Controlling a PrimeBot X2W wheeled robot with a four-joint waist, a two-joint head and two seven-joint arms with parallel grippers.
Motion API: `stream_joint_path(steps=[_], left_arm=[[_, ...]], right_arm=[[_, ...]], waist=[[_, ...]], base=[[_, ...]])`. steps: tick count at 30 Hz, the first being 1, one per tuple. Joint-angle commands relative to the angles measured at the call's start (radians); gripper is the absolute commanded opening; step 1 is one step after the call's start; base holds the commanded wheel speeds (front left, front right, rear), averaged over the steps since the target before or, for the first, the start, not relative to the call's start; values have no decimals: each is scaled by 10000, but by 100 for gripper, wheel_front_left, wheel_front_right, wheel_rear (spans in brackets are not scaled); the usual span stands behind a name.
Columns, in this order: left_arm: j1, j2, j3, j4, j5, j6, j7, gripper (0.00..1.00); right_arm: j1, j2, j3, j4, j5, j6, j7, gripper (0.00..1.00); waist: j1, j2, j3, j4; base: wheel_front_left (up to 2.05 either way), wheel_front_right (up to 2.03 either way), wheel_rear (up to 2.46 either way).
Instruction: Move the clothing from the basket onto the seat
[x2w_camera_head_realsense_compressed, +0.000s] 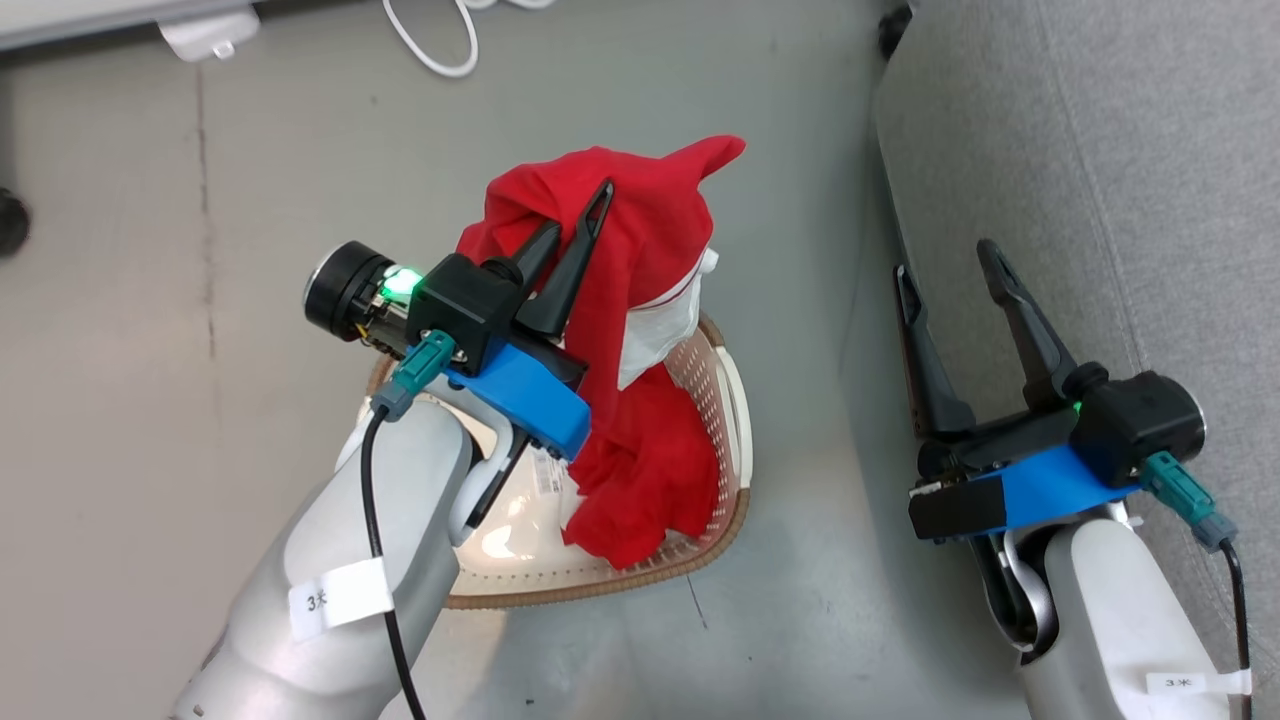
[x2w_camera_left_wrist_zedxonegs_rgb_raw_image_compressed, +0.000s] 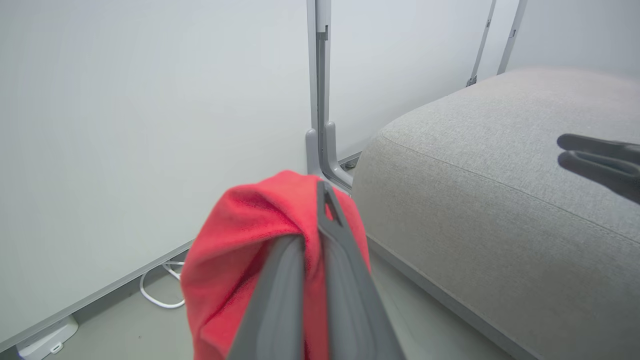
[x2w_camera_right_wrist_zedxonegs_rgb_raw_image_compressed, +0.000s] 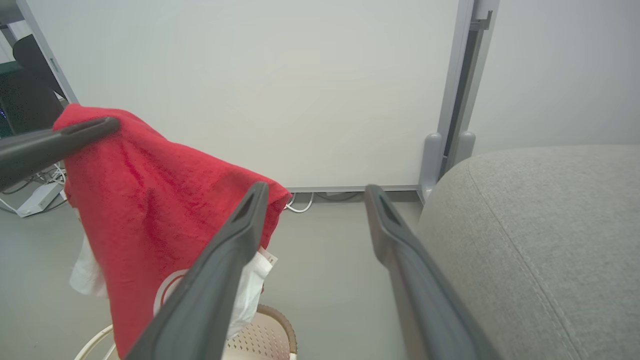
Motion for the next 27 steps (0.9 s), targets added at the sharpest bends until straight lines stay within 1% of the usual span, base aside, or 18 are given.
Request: stream_joint_path(steps=[1, 8, 13, 21, 27], left_arm=[[113, -91, 150, -214, 115, -46, -49, 0], [63, -387, 182, -706, 444, -64, -49, 0], [-153, -566, -22, -893, 325, -71, -51, 0], [-367, -649, -350, -838, 18, -72, -50, 0], [-337, -649, -544, -725, -126, -73, -50, 0]], right_arm=[[191, -37, -17, 72, -25, 4, -39, 100], [721, -37, -38, 274, 115, 4, -39, 100], [1152, -39, -142, 393, 145, 4, -39, 100], [1661, -37, -170, 478, 219, 4, -39, 100], [1877, -37, -149, 511, 247, 4, -39, 100]], waist=[[2, -1, -617, 222], [2, -1, -1665, 356], [2, -1, -2286, 520], [2, -1, -2953, 723], [2, -1, -3253, 766]], base=[[0, 0, 0], [0, 0, 0], [0, 0, 0], [0, 0, 0], [0, 0, 0]])
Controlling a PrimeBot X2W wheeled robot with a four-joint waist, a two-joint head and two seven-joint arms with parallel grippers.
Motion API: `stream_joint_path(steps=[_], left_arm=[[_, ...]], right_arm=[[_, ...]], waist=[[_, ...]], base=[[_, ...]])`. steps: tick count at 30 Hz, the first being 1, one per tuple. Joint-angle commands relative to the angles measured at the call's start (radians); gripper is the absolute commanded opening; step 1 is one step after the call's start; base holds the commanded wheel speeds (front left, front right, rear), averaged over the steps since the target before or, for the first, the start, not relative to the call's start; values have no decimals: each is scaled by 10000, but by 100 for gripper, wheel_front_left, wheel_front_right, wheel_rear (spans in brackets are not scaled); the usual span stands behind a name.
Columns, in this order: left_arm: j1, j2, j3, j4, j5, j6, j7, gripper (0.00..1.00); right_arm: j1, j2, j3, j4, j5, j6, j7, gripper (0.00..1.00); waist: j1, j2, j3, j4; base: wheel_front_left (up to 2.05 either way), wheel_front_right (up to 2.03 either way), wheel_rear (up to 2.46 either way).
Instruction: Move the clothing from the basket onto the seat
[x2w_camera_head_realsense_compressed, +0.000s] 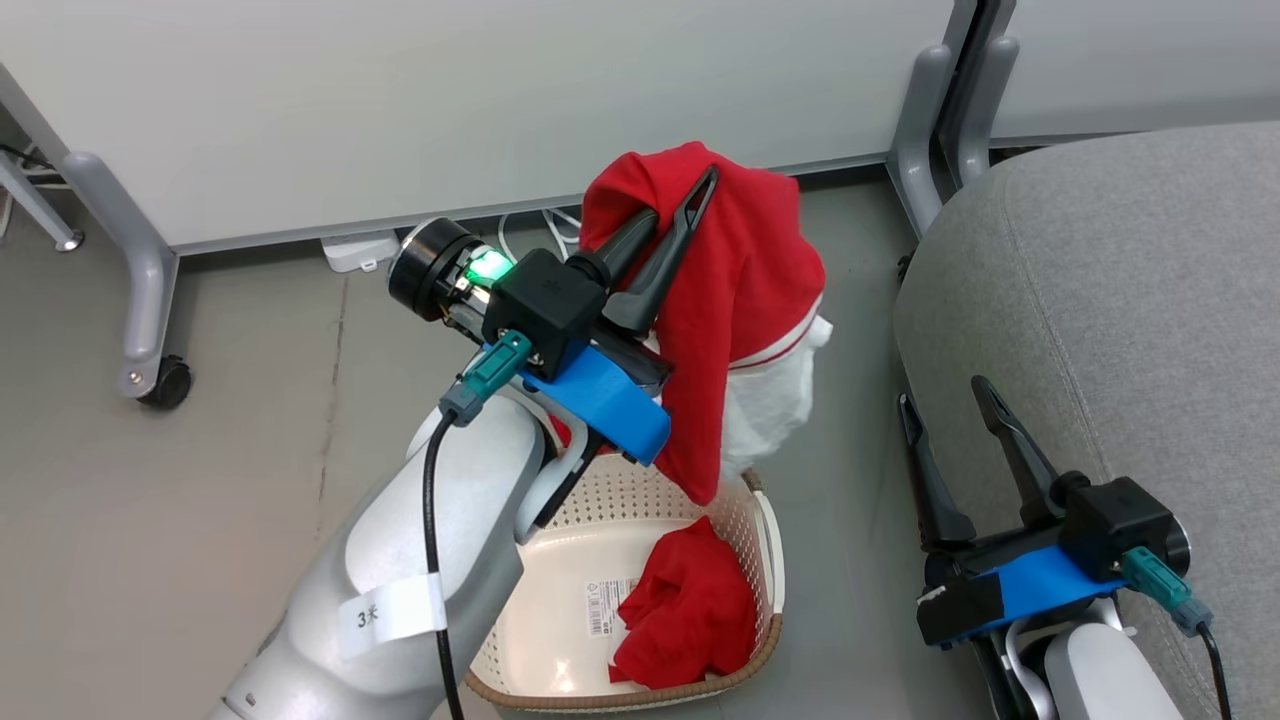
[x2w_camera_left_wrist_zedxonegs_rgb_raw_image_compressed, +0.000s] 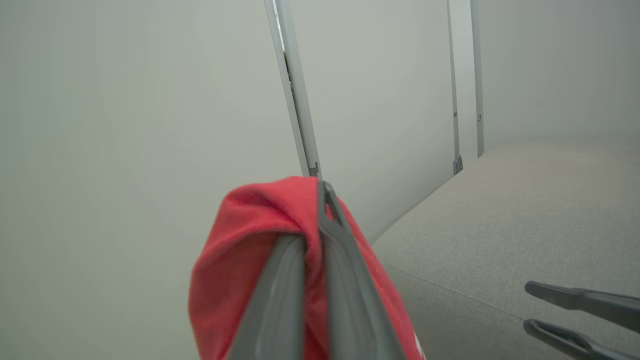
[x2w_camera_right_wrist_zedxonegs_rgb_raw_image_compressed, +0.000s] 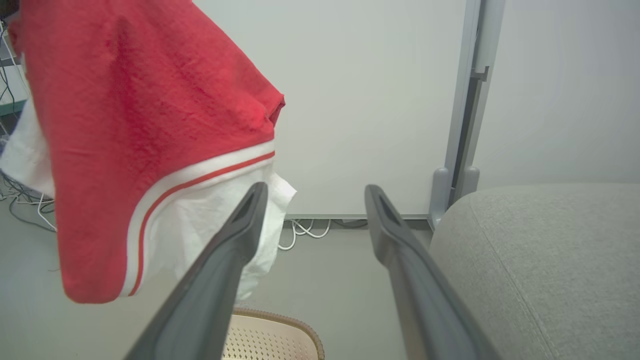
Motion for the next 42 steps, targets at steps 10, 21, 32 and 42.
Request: stream_joint_path(steps=[10, 21, 32, 42], left_arm=[[-73, 105, -24, 136, -56, -13, -48, 0], [-126, -83, -157, 202, 6, -13, -48, 0], [-383, -206, -347, 159, -50, -14, -48, 0], [-625, -351, -538, 44, -112, -14, -48, 0]], right_arm=[[58, -34, 475, -105, -50, 5, -39, 100], [-402, -37, 2251, -17, -81, 5, -38, 100], [-1357, -35, 3212, 402, 145, 5, -38, 100], [-2722, -39, 3580, 1457, 505, 5, -38, 100]], waist=[[1, -1, -191, 26], [1, -1, -151, 110], [1, -1, 47, 338], [1, -1, 313, 596]], base=[[0, 0, 0], [0, 0, 0], [0, 0, 0], [0, 0, 0]])
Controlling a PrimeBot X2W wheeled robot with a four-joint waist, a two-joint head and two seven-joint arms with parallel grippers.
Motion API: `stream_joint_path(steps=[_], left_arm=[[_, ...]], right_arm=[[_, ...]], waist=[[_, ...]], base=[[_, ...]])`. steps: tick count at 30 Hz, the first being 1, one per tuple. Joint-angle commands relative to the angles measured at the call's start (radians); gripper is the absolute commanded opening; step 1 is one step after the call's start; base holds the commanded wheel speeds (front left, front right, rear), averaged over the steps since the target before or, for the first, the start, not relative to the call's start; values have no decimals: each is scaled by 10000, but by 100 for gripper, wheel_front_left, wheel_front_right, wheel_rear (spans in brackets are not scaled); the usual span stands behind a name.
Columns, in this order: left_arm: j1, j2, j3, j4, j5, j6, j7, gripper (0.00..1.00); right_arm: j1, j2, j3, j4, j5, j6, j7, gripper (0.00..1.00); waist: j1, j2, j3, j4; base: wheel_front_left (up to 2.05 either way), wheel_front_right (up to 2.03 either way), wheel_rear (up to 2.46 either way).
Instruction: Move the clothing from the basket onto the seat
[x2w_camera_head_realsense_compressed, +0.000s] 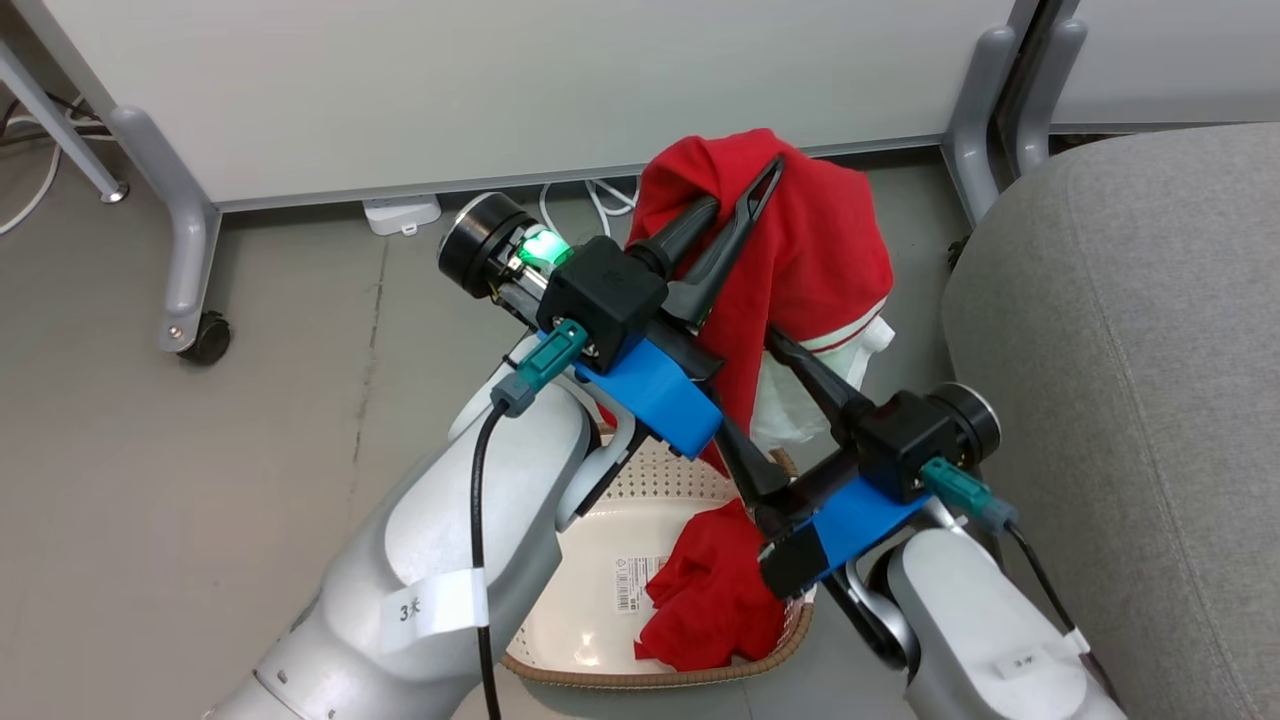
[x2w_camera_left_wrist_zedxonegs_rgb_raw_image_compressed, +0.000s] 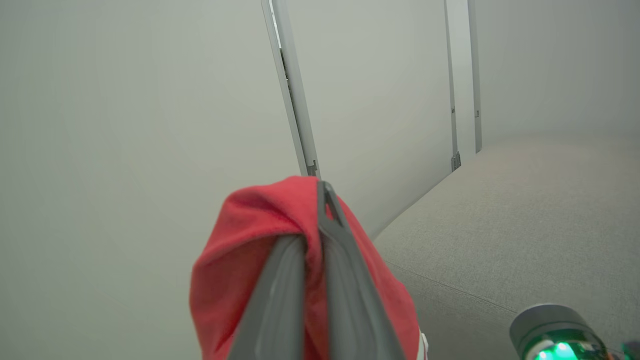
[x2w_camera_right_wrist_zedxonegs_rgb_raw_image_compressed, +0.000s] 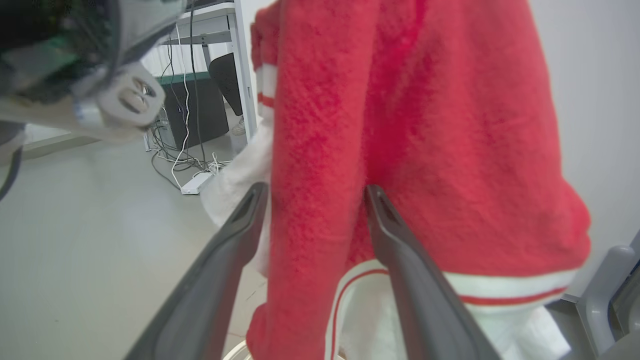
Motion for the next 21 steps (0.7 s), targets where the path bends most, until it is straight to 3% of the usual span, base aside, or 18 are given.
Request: stream_joint_path(steps=[1, 13, 14, 15, 16, 21], left_arm=[[-189, -25, -1, -58, -57, -14, -48, 0], [-308, -91, -178, -275, -230, -14, -50, 0], [-300, -90, -187, -287, -242, -14, -48, 0], [-293, -90, -197, -296, -269, -14, -48, 0], [-289, -89, -203, -297, -292, -14, -48, 0], [-254, -91, -168, -264, -293, -14, -48, 0]], right_arm=[[-292, -36, -25, 167, 105, 5, -37, 100], [-1235, -39, -178, 1095, 597, 5, -37, 100], [-1265, -39, -187, 1148, 566, 5, -37, 85], [-1308, -41, -219, 1193, 542, 5, -37, 34], [-1349, -41, -241, 1214, 552, 5, -37, 0], [-1364, -39, -231, 1285, 608, 5, -37, 0]], waist=[[-1, 0, 61, 58], [-1, 0, 253, 320], [-1, 0, 252, 323], [-1, 0, 251, 324], [-1, 0, 248, 322], [-1, 0, 220, 280]], base=[[0, 0, 0], [0, 0, 0], [0, 0, 0], [0, 0, 0], [0, 0, 0], [0, 0, 0]])
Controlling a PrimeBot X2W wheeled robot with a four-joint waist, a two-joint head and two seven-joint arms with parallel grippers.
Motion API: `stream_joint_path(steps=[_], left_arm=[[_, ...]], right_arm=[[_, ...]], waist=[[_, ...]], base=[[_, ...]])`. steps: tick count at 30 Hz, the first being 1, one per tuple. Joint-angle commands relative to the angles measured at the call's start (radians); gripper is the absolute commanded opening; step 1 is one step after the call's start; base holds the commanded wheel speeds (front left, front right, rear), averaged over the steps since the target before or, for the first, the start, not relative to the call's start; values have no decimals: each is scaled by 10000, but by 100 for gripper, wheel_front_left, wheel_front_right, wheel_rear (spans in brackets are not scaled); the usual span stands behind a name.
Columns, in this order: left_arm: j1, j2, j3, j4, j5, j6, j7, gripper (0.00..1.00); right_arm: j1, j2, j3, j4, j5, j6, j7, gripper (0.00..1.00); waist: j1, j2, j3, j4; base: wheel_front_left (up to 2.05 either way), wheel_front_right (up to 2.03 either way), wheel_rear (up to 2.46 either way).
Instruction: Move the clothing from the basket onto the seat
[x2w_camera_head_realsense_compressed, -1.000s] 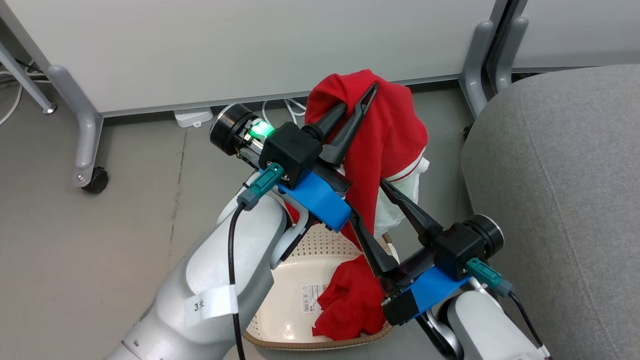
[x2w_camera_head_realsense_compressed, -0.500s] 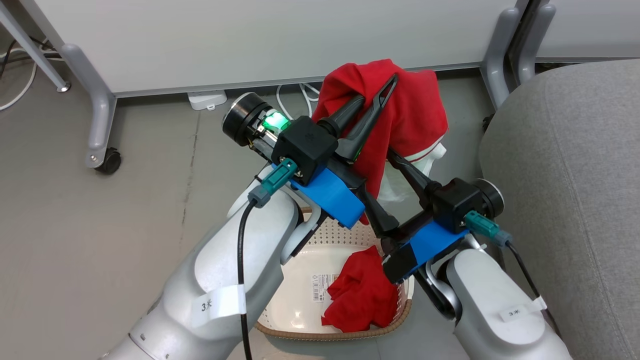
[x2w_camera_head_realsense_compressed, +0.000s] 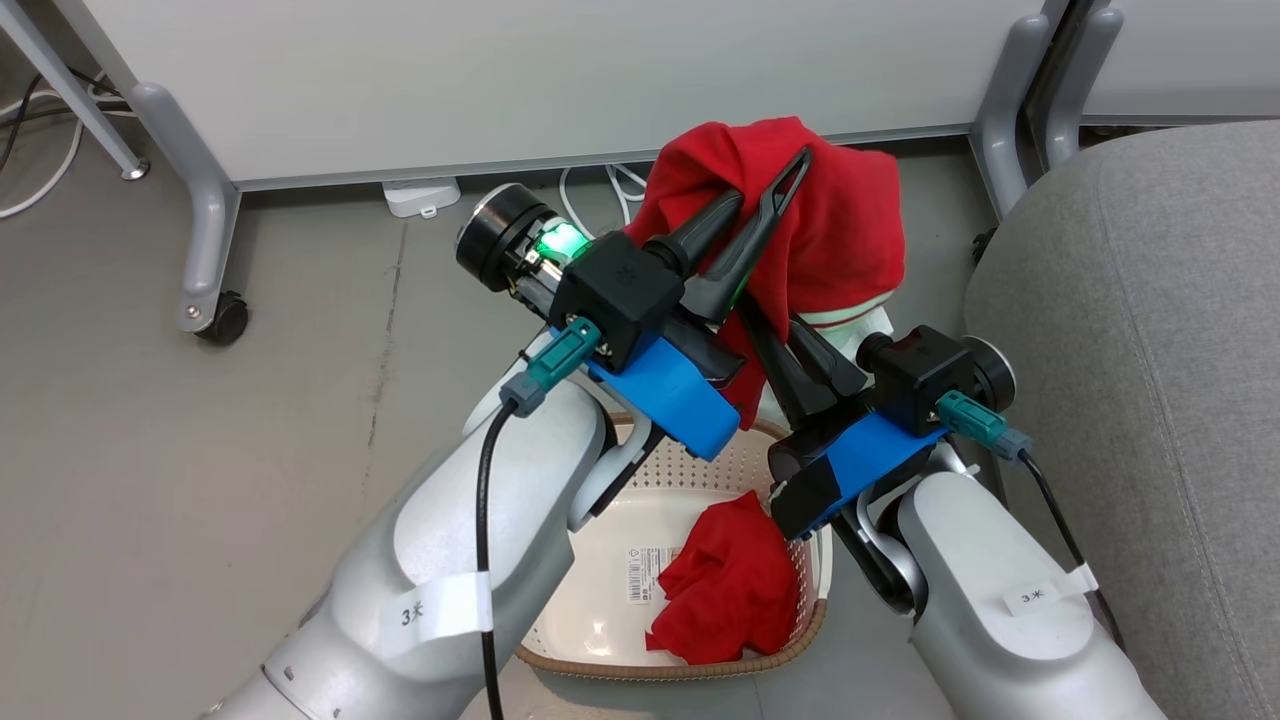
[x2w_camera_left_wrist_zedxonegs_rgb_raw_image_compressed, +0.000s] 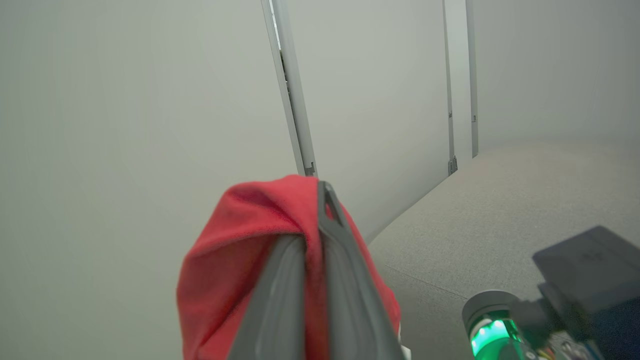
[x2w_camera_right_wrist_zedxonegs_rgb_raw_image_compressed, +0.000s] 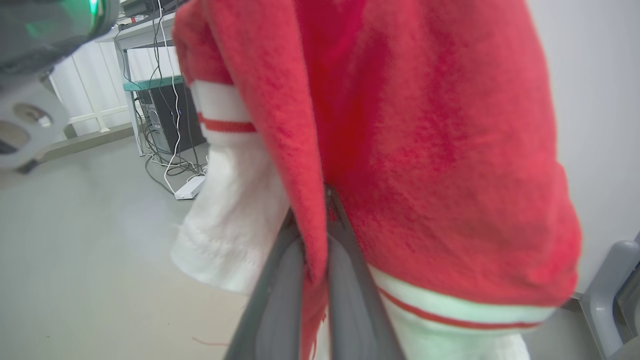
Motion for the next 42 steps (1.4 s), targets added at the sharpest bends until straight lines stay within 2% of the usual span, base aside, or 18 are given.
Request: stream_joint_path(steps=[1, 20, 21, 22, 42], left_arm=[[-82, -20, 70, 3, 7, -14, -48, 0], [-85, -21, 157, 111, 112, -13, -48, 0], [-62, -18, 182, 119, 59, -8, -48, 45], [-32, -18, 188, 178, -14, -1, -48, 100], [-200, -17, -96, 1015, -183, 9, -39, 100]], right_arm=[[-110, -39, 3, 17, 30, 5, -38, 0], [-138, -39, 57, -46, 29, 5, -38, 0], [-137, -39, 62, -51, 32, 5, -38, 0], [-137, -39, 73, -61, 41, 5, -38, 0], [-174, -39, 35, -167, 55, 5, -38, 0]], waist=[[-1, 0, -14, -26], [-1, 0, 42, -114], [-1, 0, 46, -114], [-1, 0, 51, -116], [-1, 0, 287, -318]], base=[[0, 0, 0], [0, 0, 0], [0, 0, 0], [0, 0, 0], [0, 0, 0]])
